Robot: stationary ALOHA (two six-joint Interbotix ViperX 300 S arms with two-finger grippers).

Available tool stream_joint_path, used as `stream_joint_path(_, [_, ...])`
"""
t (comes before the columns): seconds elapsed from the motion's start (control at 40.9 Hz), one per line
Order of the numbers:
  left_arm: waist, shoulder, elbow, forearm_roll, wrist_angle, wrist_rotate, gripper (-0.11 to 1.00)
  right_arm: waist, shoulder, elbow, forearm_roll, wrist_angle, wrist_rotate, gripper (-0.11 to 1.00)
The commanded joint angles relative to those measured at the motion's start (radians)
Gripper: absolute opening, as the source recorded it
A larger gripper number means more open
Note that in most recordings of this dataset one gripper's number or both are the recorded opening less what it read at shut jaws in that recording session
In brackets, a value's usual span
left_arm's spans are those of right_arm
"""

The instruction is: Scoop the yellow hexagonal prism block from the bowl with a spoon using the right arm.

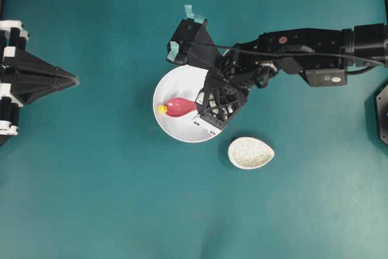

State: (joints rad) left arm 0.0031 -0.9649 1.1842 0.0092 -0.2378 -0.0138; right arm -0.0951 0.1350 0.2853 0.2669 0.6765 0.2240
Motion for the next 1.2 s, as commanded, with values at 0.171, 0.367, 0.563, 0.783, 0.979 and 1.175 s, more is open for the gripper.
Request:
stream_joint_path(0.171, [-0.002,0.002,-0.028,0.003,-0.003,0.0,-0.01,0.005,-0.04,-0.021,0.014,-0.014,-0.002,0.2])
stream_joint_path(0.367, [-0.002,0.003,-0.028,0.003,-0.003,-0.002,-0.01,0.006,-0.044,-0.014,0.023,-0.037,-0.002,0.2])
stream_joint_path(0.563, [-0.002,0.002,-0.028,0.002,0.005,-0.002,-0.01,0.008,-0.052,-0.012,0.035,-0.04,-0.002,0.2])
stream_joint_path(0.783, [-0.002,0.002,-0.028,0.003,0.008,-0.002,-0.01,0.008,-0.066,-0.008,0.052,-0.038,-0.002,0.2])
stream_joint_path(0.979, [-0.002,0.0,-0.028,0.003,0.008,-0.002,-0.01,0.008,-0.1,0.002,0.058,-0.044,0.003,0.2])
stream_joint_path(1.175, [-0.002,0.0,-0.028,0.002,0.008,-0.002,-0.01,0.008,-0.149,0.023,0.061,-0.067,0.006,0.2])
